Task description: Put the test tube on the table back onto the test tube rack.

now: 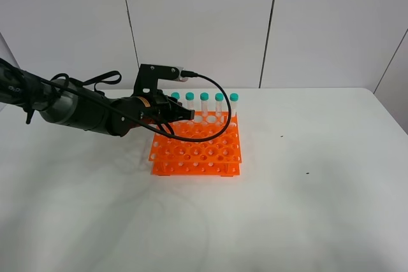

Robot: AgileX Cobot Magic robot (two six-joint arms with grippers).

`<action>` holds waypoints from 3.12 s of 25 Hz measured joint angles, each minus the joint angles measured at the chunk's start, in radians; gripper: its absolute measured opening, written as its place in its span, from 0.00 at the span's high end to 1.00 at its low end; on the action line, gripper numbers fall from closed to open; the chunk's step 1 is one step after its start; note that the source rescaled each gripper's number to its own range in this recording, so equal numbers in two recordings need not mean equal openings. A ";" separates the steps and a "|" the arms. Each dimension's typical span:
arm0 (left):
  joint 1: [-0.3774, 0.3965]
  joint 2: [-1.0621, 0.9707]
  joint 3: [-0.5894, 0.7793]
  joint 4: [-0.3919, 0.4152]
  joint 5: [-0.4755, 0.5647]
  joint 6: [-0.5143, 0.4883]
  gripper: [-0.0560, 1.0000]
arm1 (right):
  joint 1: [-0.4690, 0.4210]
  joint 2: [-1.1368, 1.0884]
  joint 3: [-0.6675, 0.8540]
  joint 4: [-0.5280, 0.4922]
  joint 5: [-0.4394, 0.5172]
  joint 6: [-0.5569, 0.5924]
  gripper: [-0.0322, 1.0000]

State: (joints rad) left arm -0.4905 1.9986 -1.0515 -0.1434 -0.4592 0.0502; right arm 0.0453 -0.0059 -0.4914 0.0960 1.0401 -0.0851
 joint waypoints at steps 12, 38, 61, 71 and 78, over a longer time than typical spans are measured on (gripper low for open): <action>0.000 -0.009 0.005 0.001 0.005 0.000 0.87 | 0.000 0.000 0.000 0.000 0.000 0.000 0.08; 0.000 -0.381 -0.045 -0.001 0.634 0.084 0.04 | 0.000 0.000 0.000 0.000 0.000 0.002 0.08; 0.421 -0.108 -0.536 0.093 1.593 -0.005 0.00 | 0.000 0.000 0.000 0.000 0.000 0.002 0.08; 0.445 -0.151 -0.487 0.090 1.632 -0.016 0.00 | 0.000 0.000 0.000 0.000 0.000 0.002 0.08; 0.445 -0.427 -0.198 0.089 1.632 -0.017 0.00 | 0.000 0.000 0.000 0.000 0.000 0.002 0.08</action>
State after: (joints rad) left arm -0.0454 1.5721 -1.2494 -0.0543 1.1731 0.0336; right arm 0.0453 -0.0059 -0.4914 0.0960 1.0401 -0.0827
